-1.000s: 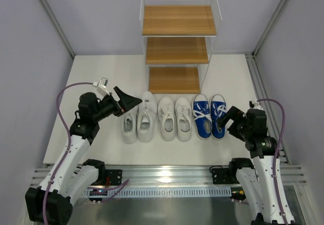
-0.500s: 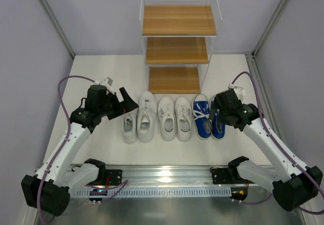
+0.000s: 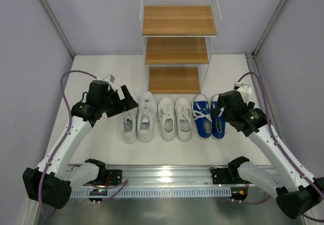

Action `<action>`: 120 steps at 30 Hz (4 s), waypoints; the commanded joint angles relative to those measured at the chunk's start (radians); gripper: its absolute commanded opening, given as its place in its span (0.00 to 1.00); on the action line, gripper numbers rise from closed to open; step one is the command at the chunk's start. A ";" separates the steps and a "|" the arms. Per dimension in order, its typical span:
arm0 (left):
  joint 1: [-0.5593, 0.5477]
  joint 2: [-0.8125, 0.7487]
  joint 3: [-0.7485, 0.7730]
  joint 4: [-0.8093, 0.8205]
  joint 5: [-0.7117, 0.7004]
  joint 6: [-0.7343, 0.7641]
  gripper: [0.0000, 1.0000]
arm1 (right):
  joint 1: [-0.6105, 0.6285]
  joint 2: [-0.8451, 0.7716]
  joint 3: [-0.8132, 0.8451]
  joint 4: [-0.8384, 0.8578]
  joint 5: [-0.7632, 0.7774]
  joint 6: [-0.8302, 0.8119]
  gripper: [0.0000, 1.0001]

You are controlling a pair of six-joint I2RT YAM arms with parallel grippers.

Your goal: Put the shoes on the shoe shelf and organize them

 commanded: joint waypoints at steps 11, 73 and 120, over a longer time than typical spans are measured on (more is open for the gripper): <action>-0.003 0.016 -0.016 -0.019 0.015 0.056 1.00 | 0.027 -0.066 -0.251 0.190 0.004 -0.001 0.98; -0.002 0.008 -0.120 0.033 0.030 0.013 1.00 | 0.026 -0.028 -0.118 0.141 0.105 0.059 0.04; -0.003 -0.006 -0.238 0.301 0.018 -0.186 1.00 | -0.243 0.474 -0.096 0.835 -0.081 -0.906 0.04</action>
